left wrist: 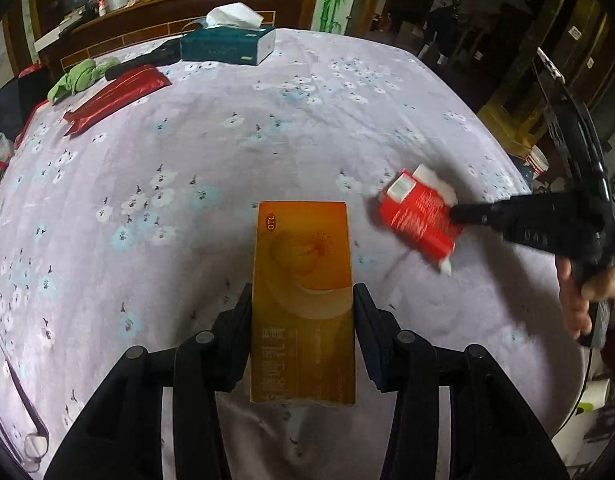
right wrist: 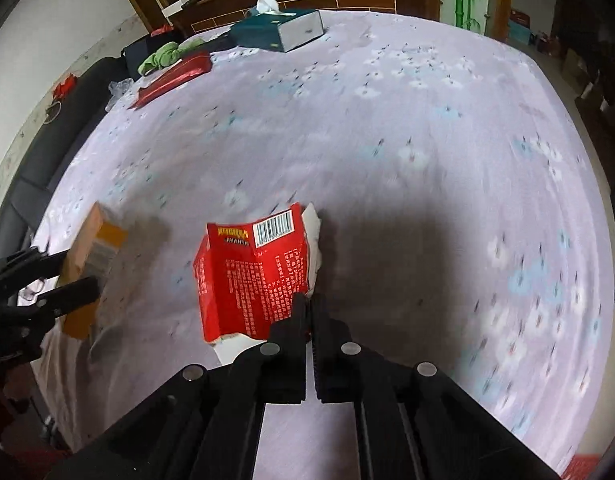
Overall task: Collect trash
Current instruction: 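Grasp the orange medicine box with the left tool while the right tool grasps the red snack box, then carry the orange box in the left tool and red box in the right tool to the wastebasket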
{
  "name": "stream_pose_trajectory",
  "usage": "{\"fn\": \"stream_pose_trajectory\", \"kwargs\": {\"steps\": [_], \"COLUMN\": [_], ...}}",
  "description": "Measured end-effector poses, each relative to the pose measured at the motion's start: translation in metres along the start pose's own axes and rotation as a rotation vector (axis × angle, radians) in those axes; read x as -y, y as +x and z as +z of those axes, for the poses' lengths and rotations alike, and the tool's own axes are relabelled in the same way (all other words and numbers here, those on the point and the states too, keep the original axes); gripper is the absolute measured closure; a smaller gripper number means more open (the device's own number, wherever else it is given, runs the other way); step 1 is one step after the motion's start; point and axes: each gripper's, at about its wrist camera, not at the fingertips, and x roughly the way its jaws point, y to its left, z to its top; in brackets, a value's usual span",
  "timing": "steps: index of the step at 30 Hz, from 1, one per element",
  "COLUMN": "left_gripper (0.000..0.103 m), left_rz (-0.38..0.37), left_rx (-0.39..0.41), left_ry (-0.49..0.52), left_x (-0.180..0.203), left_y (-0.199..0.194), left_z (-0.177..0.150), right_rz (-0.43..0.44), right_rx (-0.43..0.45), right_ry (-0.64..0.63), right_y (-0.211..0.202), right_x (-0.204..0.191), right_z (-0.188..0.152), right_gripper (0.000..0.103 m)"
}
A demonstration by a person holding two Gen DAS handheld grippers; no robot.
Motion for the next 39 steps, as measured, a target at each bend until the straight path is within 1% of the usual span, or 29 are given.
{"fn": "stream_pose_trajectory", "kwargs": {"steps": [3,6,8,9,10,11,12,13,15,17,21,26,32,39], "left_gripper": [0.058,0.058,0.058,0.058,0.058,0.058,0.058,0.058,0.058,0.058,0.058,0.058,0.058,0.058], "left_rz": [-0.006,0.004,0.016,0.022,0.026,0.036,0.05,0.055,0.057,0.062,0.068,0.061,0.031,-0.01], "left_rx": [0.007,0.016,0.028,0.035,0.042,0.05,0.06,0.067,0.074,0.088,0.109,0.132,0.157,0.17], "left_ry": [0.012,0.025,0.032,0.037,0.04,0.043,0.047,0.047,0.04,0.046,0.07,0.106,0.166,0.222], "left_x": [0.009,0.018,0.025,0.029,0.033,0.037,0.042,0.048,0.056,0.068,0.092,0.119,0.155,0.192], "left_y": [-0.004,-0.009,-0.013,-0.016,-0.018,-0.021,-0.024,-0.026,-0.031,-0.036,-0.045,-0.058,-0.071,-0.08], "left_z": [-0.007,-0.015,-0.021,-0.024,-0.028,-0.031,-0.034,-0.038,-0.042,-0.047,-0.051,-0.054,-0.057,-0.058], "right_rz": [-0.003,-0.03,-0.068,-0.073,-0.094,-0.148,-0.173,-0.179,-0.236,-0.25,-0.304,-0.347,-0.386,-0.419], "right_rx": [0.024,0.061,0.08,0.094,0.104,0.115,0.129,0.138,0.164,0.2,0.249,0.275,0.304,0.333], "right_ry": [0.026,0.077,0.121,0.159,0.183,0.204,0.225,0.24,0.271,0.306,0.331,0.344,0.379,0.407], "right_y": [-0.014,-0.031,-0.041,-0.048,-0.052,-0.058,-0.065,-0.069,-0.082,-0.098,-0.124,-0.149,-0.177,-0.202], "right_x": [-0.009,-0.015,-0.018,-0.018,-0.019,-0.022,-0.025,-0.025,-0.029,-0.03,-0.029,-0.026,-0.017,-0.009], "right_z": [-0.018,-0.04,-0.054,-0.064,-0.07,-0.079,-0.088,-0.091,-0.105,-0.118,-0.139,-0.159,-0.185,-0.205], "right_gripper": [0.101,0.101,0.101,0.101,0.101,0.101,0.101,0.101,0.101,0.101,0.101,0.101,0.101,0.101]}}
